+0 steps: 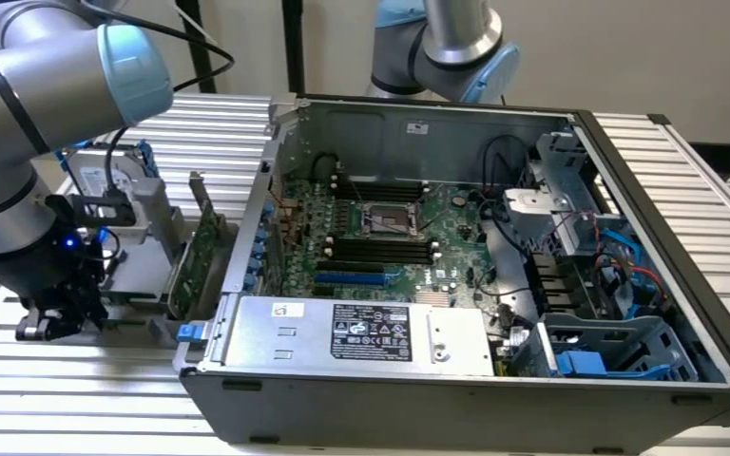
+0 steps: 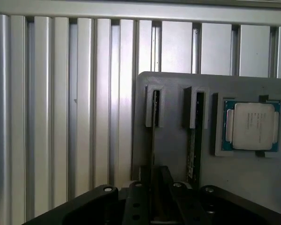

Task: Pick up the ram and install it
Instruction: 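Pick up the ram and move it above insertion slot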

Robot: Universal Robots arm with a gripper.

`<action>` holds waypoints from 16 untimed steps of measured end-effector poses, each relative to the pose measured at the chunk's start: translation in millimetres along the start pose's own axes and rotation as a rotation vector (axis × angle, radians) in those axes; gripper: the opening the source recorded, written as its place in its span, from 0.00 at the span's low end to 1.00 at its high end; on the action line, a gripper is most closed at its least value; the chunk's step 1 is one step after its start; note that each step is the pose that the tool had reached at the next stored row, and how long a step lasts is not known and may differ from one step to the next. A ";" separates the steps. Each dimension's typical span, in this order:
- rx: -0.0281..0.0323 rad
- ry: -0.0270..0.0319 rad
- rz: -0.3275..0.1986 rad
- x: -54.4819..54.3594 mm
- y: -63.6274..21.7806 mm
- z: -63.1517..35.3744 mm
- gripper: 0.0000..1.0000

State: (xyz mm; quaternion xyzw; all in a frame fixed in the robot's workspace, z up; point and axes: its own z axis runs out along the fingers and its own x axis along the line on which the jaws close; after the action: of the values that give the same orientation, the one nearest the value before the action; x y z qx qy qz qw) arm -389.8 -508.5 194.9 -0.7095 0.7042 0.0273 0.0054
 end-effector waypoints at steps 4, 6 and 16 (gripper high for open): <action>0.0000 0.0001 0.000 0.0 0.0 0.0 0.00; 0.0000 0.0000 0.000 0.0 0.0 0.0 0.00; 0.0001 0.0011 0.006 0.0 -0.1 0.1 0.00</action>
State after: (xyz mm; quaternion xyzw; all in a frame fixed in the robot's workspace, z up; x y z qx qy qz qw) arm -389.7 -508.5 194.8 -0.7074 0.7063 0.0269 0.0050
